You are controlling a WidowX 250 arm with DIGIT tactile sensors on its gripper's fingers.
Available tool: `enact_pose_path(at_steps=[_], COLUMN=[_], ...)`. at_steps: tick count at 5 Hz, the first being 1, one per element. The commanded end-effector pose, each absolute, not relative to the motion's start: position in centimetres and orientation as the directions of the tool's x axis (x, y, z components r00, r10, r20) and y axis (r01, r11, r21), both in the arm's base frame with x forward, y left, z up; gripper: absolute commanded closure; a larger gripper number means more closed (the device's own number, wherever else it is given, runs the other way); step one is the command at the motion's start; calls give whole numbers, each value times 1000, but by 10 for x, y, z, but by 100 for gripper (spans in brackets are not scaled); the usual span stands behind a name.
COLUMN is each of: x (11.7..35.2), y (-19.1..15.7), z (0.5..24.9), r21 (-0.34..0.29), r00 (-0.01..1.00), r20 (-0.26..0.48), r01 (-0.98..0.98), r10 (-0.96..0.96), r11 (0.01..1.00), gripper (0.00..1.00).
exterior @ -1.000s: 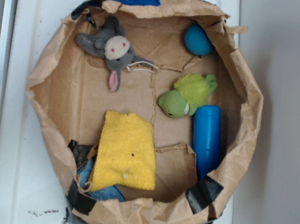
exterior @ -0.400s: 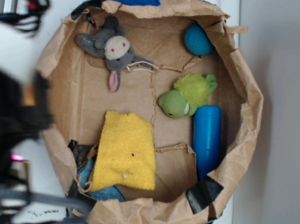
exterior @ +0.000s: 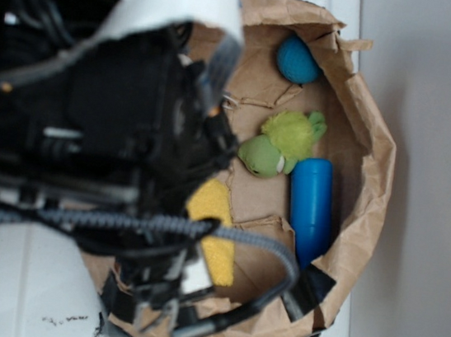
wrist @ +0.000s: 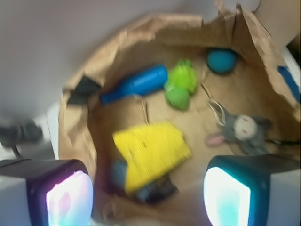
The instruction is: Grab the blue ball.
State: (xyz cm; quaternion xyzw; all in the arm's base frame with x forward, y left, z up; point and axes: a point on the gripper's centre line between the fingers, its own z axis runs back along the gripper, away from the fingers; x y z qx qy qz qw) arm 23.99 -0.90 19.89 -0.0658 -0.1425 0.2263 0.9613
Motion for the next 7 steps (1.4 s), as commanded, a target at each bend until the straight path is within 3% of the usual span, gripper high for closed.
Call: enact_pose_path(at_steps=[1,2,3,4,5,7], x=[264,272,273,278,283,283], y=[19,44,62,75,70,70], z=[184,156,147,142,146,146], r21=[-186,-127,-129,-162,-168,-168], r00=[770,743,719,683,718,718], r20=[402,444,425,397,345,345], r01=[-460,-502,-554,-605,-587,-587], r10=[494,501,550,613,605,605], r11=[868,856,823,779,792,792], gripper=[0,0,0,0,0,0])
